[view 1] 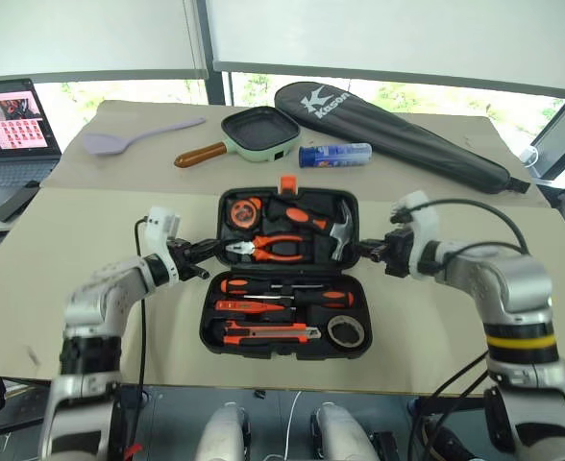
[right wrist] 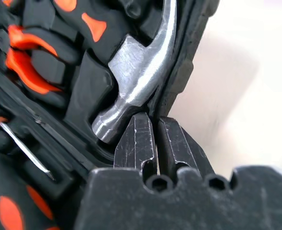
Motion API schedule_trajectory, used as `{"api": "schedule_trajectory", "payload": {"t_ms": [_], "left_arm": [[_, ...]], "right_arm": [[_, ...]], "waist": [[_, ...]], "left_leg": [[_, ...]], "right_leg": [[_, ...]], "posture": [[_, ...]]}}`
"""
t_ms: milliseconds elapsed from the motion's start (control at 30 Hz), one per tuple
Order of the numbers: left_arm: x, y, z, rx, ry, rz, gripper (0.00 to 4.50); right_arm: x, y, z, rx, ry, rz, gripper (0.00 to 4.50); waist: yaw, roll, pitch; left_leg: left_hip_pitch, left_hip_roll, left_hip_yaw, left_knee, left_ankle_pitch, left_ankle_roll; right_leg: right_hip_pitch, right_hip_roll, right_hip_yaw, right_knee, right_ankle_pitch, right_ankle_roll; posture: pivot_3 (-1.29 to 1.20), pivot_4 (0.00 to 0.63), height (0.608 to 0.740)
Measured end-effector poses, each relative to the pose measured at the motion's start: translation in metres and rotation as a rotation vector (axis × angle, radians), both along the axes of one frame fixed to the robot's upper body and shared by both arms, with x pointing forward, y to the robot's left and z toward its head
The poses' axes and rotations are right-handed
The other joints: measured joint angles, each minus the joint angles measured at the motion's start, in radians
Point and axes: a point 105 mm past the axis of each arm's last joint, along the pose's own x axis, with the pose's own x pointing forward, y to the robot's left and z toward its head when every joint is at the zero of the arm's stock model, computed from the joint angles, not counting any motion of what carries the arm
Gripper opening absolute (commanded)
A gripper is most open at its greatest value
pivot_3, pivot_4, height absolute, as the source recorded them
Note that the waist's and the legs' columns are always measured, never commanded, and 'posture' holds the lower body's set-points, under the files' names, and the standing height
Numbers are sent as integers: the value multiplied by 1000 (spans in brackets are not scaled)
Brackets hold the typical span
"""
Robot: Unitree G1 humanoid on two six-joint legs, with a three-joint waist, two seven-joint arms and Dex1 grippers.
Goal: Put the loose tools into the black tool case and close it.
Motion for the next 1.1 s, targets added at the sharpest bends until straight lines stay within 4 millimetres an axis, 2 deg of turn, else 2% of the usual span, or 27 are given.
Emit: {"api": "schedule_trajectory", "payload": {"t_ms": [67, 167, 300, 333, 433, 467, 500, 533, 567, 633, 667, 700, 800, 900, 933, 1033, 1100], "left_arm": [[-11, 2, 10, 25, -151, -9, 20], [-25, 4, 9, 73, -289, -13, 20], [-42, 6, -8, 230, -401, -44, 20], [-47, 6, -13, 279, -450, -50, 20], [-55, 9, -15, 365, -538, -69, 20], [-62, 9, -19, 393, -565, -93, 399], [-66, 9, -21, 407, -577, -109, 788], [-70, 10, -23, 428, -589, -130, 978], [-75, 12, -28, 465, -584, -163, 1405], [-84, 18, -40, 505, -555, -203, 2118], [-89, 20, -45, 520, -546, -221, 2671], [-89, 21, -45, 523, -549, -219, 2782], [-92, 28, -46, 545, -532, -216, 3784], [-94, 42, -48, 503, -452, -149, 3791], [-94, 49, -47, 497, -429, -122, 3791], [-90, 63, -44, 493, -376, -78, 3791], [-85, 70, -45, 490, -323, -70, 3279]], "right_arm": [[-6, 0, 5, -31, -163, 9, 0], [-18, 0, 3, -163, -376, 62, 0], [-36, -2, -16, -398, -590, 184, 0], [-41, -3, -28, -463, -640, 223, 0], [-48, -6, -35, -536, -765, 274, 0], [-51, -8, -40, -574, -823, 300, 0], [-53, -10, -42, -593, -845, 312, 384], [-54, -12, -45, -606, -861, 324, 782], [-56, -16, -49, -637, -865, 347, 1084], [-60, -26, -65, -687, -821, 384, 1764], [-66, -29, -75, -699, -802, 412, 2307], [-68, -29, -77, -699, -799, 419, 2408], [-73, -29, -80, -703, -813, 439, 3439], [-76, -48, -77, -719, -764, 384, 4428], [-76, -55, -77, -718, -733, 361, 4428], [-86, -69, -81, -654, -579, 327, 3799], [-102, -72, -86, -577, -448, 337, 3127]], "waist": [[1, 0, 0], [3, 0, 0], [3, 0, 0], [2, 0, 0], [1, 0, 0], [0, 0, 0], [0, 0, 0], [1, 0, 0], [1, 0, 0], [2, 0, 0], [1, 0, 0], [1, 0, 0], [2, 0, 0], [1, 0, 0], [0, 0, 0], [2, 0, 0], [6, 0, 0]], "left_leg": [[0, 0, 0, -1, -1, 1], [0, 0, 1, -1, -1, 1], [1, -1, 5, -1, -1, 1], [2, 0, 6, -1, -1, 1], [9, 0, 7, -2, -1, 1], [13, 0, 7, -2, -1, 2], [15, 1, 8, -3, -2, 2], [19, 1, 8, -3, -2, 2], [23, 1, 8, -4, -2, 3], [24, 2, 8, -5, -2, 3], [24, 3, 8, -5, -2, 3], [24, 3, 8, -5, -2, 3], [25, 3, 8, -5, -2, 3], [25, 5, 7, -5, -3, 3], [25, 5, 7, -5, -3, 3], [30, 5, 7, -6, -3, 3], [32, 5, 7, -8, -3, 3]], "right_leg": [[0, -1, 0, -3, 0, 0], [2, -1, 0, -6, 1, 1], [4, -1, -1, -7, 1, 2], [4, -1, -1, -7, 1, 2], [9, -1, 0, -7, 1, 1], [14, -1, 0, -8, 1, 1], [17, -1, 0, -9, 0, 1], [21, -1, 0, -10, 0, 1], [26, -1, -1, -13, 0, 1], [27, -1, -1, -14, 0, 1], [27, -1, 0, -14, 0, 1], [27, -1, 0, -14, 0, 1], [27, -1, 0, -14, 1, 1], [27, -1, 0, -14, 1, 1], [27, -1, 0, -14, 1, 1], [33, -1, 0, -15, 0, 1], [35, -1, 0, -15, 0, 1]], "posture": [[0, 150, 740], [0, 150, 740], [0, 150, 740], [0, 150, 740], [0, 150, 740], [0, 150, 740], [0, 150, 740], [0, 150, 740], [0, 150, 740], [0, 150, 740], [0, 150, 740], [0, 150, 740], [0, 150, 740], [0, 150, 740], [0, 150, 740], [0, 150, 740], [0, 150, 740]]}}
